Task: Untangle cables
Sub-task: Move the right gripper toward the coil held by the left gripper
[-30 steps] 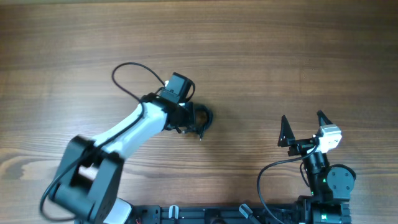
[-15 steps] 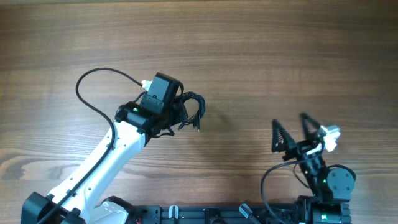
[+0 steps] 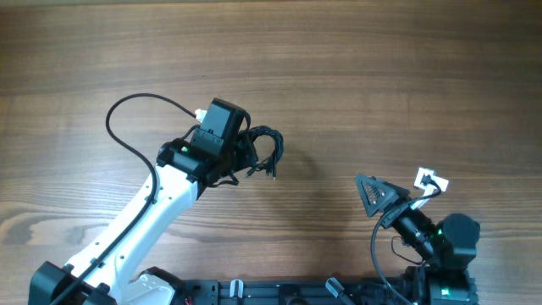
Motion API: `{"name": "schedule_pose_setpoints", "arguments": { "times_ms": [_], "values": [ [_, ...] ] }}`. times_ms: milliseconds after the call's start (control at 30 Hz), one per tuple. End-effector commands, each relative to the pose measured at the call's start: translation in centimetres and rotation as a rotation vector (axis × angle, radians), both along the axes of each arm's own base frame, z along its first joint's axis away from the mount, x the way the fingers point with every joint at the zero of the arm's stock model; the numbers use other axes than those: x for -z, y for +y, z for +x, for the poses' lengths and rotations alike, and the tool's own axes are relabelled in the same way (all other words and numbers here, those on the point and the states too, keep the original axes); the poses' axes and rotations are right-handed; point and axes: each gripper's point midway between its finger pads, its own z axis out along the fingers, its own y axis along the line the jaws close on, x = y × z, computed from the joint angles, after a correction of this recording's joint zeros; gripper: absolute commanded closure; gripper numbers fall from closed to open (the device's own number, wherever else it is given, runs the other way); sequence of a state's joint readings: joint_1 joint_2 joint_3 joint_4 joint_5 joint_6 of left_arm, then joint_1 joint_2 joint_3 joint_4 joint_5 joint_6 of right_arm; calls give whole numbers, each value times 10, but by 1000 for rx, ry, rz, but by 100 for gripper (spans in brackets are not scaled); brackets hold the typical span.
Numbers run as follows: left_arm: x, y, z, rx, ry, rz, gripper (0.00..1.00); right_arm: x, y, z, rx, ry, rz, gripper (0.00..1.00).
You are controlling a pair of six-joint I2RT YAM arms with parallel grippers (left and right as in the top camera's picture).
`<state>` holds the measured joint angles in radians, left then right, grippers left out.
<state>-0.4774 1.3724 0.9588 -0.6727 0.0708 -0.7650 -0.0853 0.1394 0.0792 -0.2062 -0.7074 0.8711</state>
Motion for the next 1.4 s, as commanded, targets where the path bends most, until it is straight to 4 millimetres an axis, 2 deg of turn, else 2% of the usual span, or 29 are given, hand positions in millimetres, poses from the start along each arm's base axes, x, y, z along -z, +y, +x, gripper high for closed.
{"name": "schedule_pose_setpoints", "arguments": {
  "times_ms": [0,133,200,267,300,467,500,567,667,700,900,1000,1067,1233,1367],
  "values": [
    [-9,-3,4,2,-24,-22,96,-24,-10,8,47,15,-83,0],
    [-11,-4,8,1,-40,-27,96,-34,18,0,-156,92,-1,1],
    [-13,-6,12,1,-58,-36,96,-26,30,-6,-242,157,39,13],
    [-17,-9,16,-6,-79,-51,96,-16,42,-10,-303,215,51,31],
    [-18,-9,18,-6,-86,-56,96,-15,48,-11,-331,224,50,36],
    [-19,-16,16,10,-93,-62,96,-11,89,-5,-381,254,39,36],
    [-19,-18,15,16,-92,-62,96,-10,98,-2,-377,235,22,29],
    [-19,-22,12,-2,-76,-77,96,-9,115,7,-356,191,-11,26],
    [-18,-26,8,2,-67,-81,96,-6,131,15,-342,160,-26,26],
    [-18,-27,6,8,-64,-78,96,1,136,20,-320,171,-28,26],
    [-17,-31,3,30,-66,-74,96,24,149,38,-309,196,-14,25],
    [-17,-31,3,30,-65,-74,96,21,159,38,-352,202,49,26],
    [-17,-31,3,25,-63,-76,96,18,163,38,-368,208,81,31],
    [-18,-32,4,-45,-41,-112,96,21,163,38,-345,283,138,36],
    [-18,-38,1,-34,-40,-119,96,21,163,38,-338,303,156,42]
  ]
}}
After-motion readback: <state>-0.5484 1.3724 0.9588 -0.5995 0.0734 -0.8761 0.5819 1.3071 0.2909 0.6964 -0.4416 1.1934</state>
